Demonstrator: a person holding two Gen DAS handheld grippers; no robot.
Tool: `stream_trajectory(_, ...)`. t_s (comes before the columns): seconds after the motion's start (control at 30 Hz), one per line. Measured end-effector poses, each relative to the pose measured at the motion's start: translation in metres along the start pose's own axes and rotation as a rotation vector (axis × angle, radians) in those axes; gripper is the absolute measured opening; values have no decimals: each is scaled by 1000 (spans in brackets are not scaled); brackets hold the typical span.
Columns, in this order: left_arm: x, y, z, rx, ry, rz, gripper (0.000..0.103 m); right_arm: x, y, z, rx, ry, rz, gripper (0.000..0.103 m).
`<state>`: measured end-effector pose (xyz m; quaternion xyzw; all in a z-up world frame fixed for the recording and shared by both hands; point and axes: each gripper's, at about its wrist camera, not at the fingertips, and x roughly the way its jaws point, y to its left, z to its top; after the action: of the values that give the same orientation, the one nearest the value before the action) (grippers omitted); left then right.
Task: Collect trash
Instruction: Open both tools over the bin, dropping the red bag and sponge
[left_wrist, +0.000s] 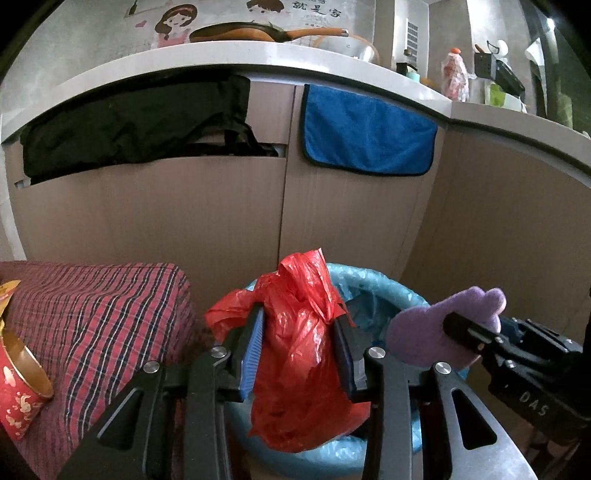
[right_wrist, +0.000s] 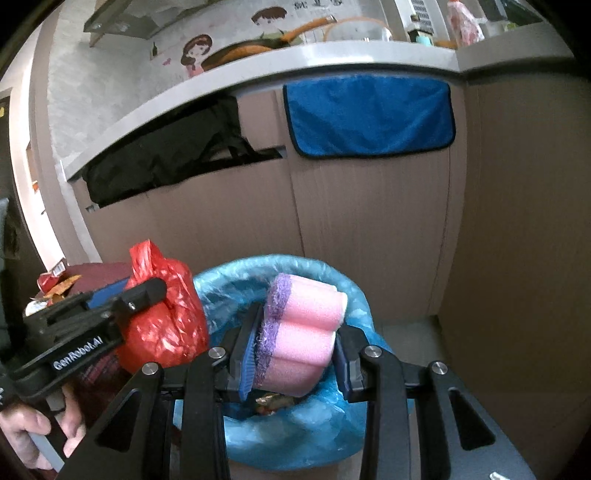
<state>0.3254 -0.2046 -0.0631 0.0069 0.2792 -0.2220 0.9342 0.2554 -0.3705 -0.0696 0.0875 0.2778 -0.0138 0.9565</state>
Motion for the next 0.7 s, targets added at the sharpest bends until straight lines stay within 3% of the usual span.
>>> stream_trajectory(0.2, 2, 6, 0, -26, 7, -24, 40, 9, -5, -7, 16, 28, -4, 35)
stream_trajectory(0.3, 2, 12, 3, -84, 19, -78, 40, 9, -6, -7, 27, 21, 4, 35)
stream_trajectory(0.53, -12, 13, 10, -113, -6, -151, 46, 0, -5, -5, 23, -15, 17, 37)
stream_trajectory(0.7, -10, 9, 17, -86, 53, -119, 47, -8, -2, 0, 14, -17, 10, 37)
